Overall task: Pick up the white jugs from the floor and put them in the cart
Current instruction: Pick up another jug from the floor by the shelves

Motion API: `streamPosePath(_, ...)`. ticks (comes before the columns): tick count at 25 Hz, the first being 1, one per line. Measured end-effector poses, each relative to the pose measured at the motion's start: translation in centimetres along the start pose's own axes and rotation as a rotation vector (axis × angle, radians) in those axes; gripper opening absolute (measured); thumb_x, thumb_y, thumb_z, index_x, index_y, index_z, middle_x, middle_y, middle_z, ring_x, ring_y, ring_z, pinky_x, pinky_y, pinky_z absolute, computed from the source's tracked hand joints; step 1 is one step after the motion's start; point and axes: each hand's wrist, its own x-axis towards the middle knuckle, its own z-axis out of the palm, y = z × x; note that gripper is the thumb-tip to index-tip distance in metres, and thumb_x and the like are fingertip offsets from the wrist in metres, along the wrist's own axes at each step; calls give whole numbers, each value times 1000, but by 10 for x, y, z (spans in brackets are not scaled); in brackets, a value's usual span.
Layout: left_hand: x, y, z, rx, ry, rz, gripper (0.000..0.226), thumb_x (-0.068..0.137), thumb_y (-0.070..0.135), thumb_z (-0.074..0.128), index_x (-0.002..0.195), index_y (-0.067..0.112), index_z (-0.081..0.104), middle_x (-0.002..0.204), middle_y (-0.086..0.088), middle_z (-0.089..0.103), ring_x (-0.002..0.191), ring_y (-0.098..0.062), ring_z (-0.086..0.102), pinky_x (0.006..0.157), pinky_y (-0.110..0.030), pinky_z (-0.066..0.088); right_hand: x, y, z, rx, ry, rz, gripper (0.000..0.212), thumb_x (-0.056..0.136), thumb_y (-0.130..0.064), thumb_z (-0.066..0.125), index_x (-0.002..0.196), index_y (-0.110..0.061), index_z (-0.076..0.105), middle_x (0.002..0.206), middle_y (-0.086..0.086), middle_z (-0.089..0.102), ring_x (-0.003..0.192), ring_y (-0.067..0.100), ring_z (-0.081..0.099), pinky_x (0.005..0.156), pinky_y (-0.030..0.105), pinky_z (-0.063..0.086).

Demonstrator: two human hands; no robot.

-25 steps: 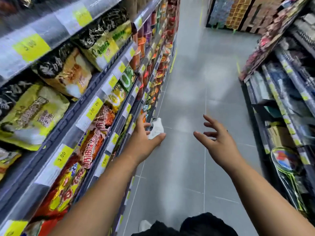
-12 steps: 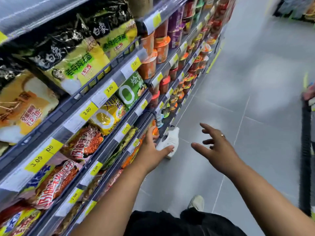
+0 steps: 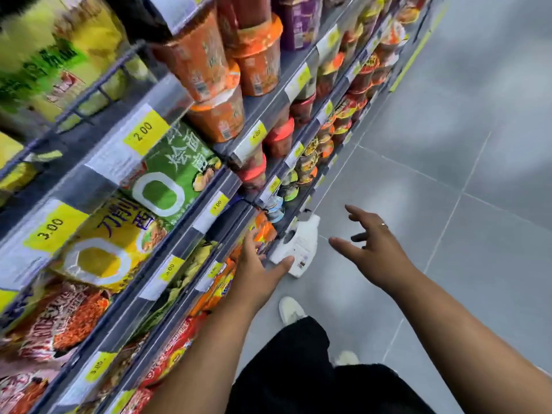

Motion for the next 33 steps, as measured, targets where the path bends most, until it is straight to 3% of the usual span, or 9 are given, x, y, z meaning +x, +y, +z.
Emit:
streamPosePath(6, 115, -54, 76, 1, 67, -105, 89, 82, 30, 78, 150, 24, 20, 143, -1, 39, 127, -18, 46, 108, -37, 40, 113, 94, 41, 17, -34, 72, 67, 83, -44, 69, 142, -39, 36, 138, -8, 41, 103, 16, 56, 79, 25, 40)
streamPosePath(10, 165, -107, 135, -64, 64, -141, 83, 78, 26, 80, 145, 22, 31, 143, -5, 41, 122, -17, 49, 95, -22, 40, 173, 174, 74, -5, -83, 103, 70, 83, -45, 68, 143, -43, 32, 135, -5, 42, 99, 14, 56, 80, 25, 41)
streamPosePath(13, 215, -162, 175, -95, 116, -155, 81, 71, 38, 75, 141, 27, 36, 137, 2, 44, 120, -14, 50, 96, -26, 40, 214, 247, 113, -18, -131, 84, 74, 82, -46, 70, 143, -48, 29, 126, -4, 42, 97, 13, 59, 82, 23, 41)
streamPosePath(16, 249, -228, 200, -141, 167, -266, 74, 70, 42, 76, 133, 34, 38, 134, 0, 48, 118, -17, 55, 94, -31, 46, 242, 309, 157, -15, -191, 97, 78, 81, -46, 70, 144, -50, 24, 126, -5, 40, 109, 15, 54, 91, 30, 43)
streamPosePath(20, 295, -318, 223, -46, 138, -309, 79, 64, 49, 73, 134, 34, 37, 133, -1, 48, 118, -21, 56, 100, -40, 49, 276, 395, 220, -20, -228, 133, 84, 81, -49, 69, 145, -53, 15, 124, -7, 36, 111, 15, 50, 90, 31, 42)
streamPosePath(23, 332, -380, 229, 57, 158, -311, 83, 76, 41, 80, 143, 24, 34, 142, -5, 44, 119, -17, 50, 97, -29, 42, 304, 449, 269, -27, -254, 135, 84, 81, -47, 70, 143, -55, 15, 122, -5, 35, 107, 15, 49, 93, 32, 42)
streamPosePath(26, 350, -432, 239, 174, 139, -311, 89, 82, 40, 76, 151, 20, 24, 151, -6, 34, 134, -19, 39, 98, -20, 28, 328, 489, 307, -52, -259, 138, 85, 79, -49, 71, 143, -54, 17, 135, 2, 35, 118, 22, 48, 99, 31, 38)
streamPosePath(29, 371, -465, 253, 53, 164, -300, 95, 79, 41, 79, 152, 22, 22, 136, 11, 42, 124, -9, 42, 95, -10, 28, 351, 526, 334, -74, -245, 134, 88, 76, -52, 73, 144, -53, 18, 146, 7, 23, 130, 24, 41, 104, 27, 28)
streamPosePath(33, 400, -498, 268, -30, 297, -265, 93, 52, 70, 79, 130, 47, 33, 133, 0, 55, 125, -18, 52, 105, -39, 46, 394, 542, 349, -18, -225, 135, 89, 75, -53, 73, 145, -50, 20, 143, 10, 26, 123, 19, 40, 102, 24, 28)
